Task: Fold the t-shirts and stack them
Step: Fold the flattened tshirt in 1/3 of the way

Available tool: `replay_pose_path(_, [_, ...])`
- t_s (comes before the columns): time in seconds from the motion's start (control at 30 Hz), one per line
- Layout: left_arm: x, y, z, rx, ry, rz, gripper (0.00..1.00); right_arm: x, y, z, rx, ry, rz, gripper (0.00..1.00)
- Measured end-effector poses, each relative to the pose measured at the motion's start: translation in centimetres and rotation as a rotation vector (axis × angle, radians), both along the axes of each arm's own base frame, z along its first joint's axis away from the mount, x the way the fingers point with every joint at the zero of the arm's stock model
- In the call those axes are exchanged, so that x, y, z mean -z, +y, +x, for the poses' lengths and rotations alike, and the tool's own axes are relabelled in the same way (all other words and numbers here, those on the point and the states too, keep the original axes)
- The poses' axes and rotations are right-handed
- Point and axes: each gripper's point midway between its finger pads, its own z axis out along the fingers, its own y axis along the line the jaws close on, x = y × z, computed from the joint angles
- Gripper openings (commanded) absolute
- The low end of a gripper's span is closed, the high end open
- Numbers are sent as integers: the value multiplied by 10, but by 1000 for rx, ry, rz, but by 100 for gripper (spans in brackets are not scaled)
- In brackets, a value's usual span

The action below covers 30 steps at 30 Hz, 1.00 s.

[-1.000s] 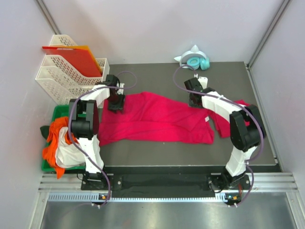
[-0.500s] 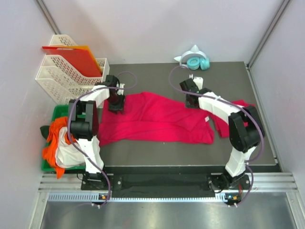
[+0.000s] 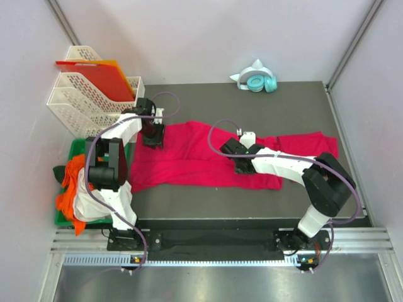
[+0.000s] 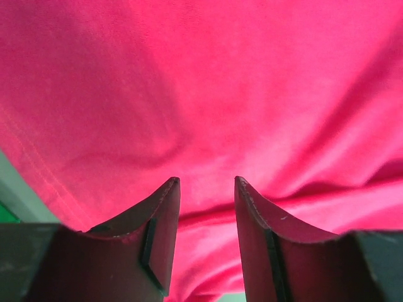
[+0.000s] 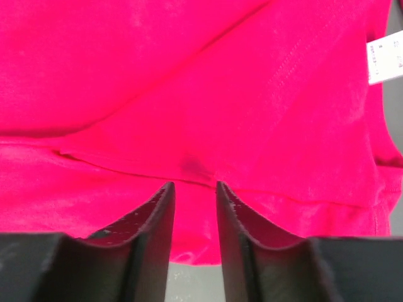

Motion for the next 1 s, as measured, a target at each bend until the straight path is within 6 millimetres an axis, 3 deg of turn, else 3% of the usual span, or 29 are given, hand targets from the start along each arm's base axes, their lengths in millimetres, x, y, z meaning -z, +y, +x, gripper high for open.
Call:
replay_pose_path(0.27, [-48, -8, -4, 29, -103, -55, 46, -2, -8, 2, 63, -42, -29, 43])
replay_pose_path(0.6, [-40, -7, -20, 45, -72, -53, 46, 19, -19, -1, 108, -12, -104, 43])
replay_pose_path(0.7, [-37, -7, -22, 45, -63, -53, 46, 19, -19, 0, 115, -10, -110, 37])
replay_pose_path(1.0, [-32, -7, -27, 44, -46, -52, 46, 18, -19, 3, 150, -32, -108, 2])
